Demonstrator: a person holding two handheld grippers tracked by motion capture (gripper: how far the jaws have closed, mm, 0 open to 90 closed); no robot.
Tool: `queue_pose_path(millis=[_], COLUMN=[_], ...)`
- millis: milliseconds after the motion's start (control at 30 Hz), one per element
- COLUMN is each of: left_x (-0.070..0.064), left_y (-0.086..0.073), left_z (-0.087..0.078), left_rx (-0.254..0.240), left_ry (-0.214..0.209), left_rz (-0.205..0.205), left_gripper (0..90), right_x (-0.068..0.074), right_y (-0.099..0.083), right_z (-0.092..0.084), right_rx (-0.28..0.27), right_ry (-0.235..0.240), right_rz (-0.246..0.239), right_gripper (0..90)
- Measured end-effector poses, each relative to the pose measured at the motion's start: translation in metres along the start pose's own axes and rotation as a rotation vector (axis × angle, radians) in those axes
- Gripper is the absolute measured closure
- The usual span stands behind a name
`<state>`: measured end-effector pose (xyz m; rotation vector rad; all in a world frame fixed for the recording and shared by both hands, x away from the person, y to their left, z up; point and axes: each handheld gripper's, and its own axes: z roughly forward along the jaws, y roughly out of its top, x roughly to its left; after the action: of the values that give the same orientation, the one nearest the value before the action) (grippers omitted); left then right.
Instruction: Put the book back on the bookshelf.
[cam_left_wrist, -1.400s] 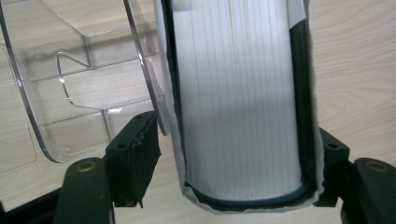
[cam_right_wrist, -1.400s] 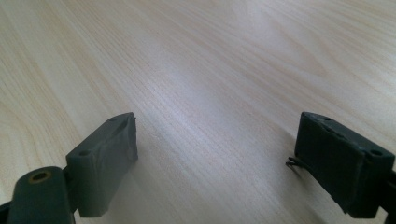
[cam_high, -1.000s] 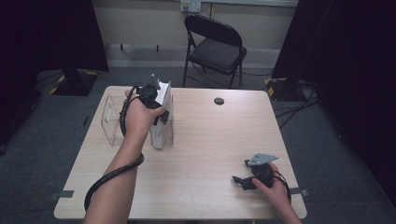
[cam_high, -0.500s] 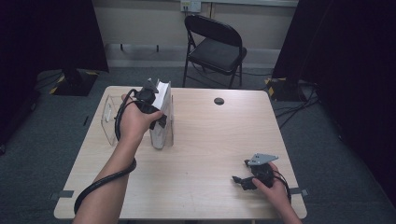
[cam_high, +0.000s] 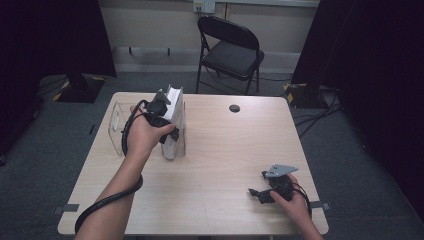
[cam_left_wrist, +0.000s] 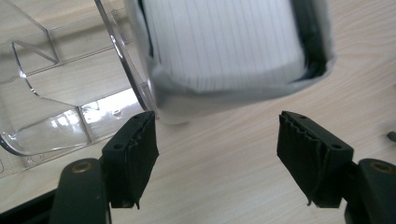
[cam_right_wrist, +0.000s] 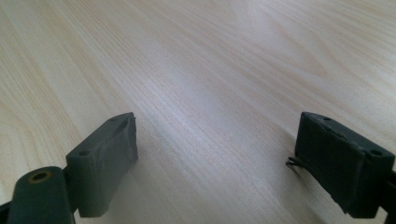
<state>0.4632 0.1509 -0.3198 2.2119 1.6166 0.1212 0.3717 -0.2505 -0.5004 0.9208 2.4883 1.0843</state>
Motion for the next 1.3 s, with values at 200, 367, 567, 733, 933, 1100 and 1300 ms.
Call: queue_pose_path(millis=[200, 367, 567, 733, 933, 1100, 1300], left_x=[0.001, 0.003, 0.007, 0.008, 0.007, 0.004, 0.002], left_y=[-0.003, -0.007, -0.013, -0.018, -0.022, -0.026, -0.03], left_z=[0.0, 0.001, 0.004, 0.007, 0.011, 0.013, 0.018], left_rx=[-0.001, -0.008, -0.014, -0.015, -0.019, -0.02, -0.015], left_ry=[-0.012, -0.014, -0.022, -0.031, -0.04, -0.049, -0.066], left_rz=[0.017, 0.012, 0.022, 0.013, 0.033, 0.051, 0.074], left_gripper=[28.6, 28.7, 28.7, 28.7, 28.8, 28.8, 28.8], right_x=[0.0, 0.0, 0.0, 0.0, 0.0, 0.0, 0.0], right_y=[0.0, 0.0, 0.0, 0.0, 0.0, 0.0, 0.0], right_z=[0.0, 0.0, 0.0, 0.0, 0.0, 0.0, 0.0], right_rx=[0.0, 0.0, 0.0, 0.001, 0.0, 0.0, 0.0], right_ry=[0.001, 0.0, 0.0, 0.001, 0.001, 0.001, 0.001], right_rz=[0.0, 0.0, 0.0, -0.001, -0.001, -0.001, -0.001], right_gripper=[12.1, 12.1, 12.2, 12.2, 12.2, 12.1, 12.2])
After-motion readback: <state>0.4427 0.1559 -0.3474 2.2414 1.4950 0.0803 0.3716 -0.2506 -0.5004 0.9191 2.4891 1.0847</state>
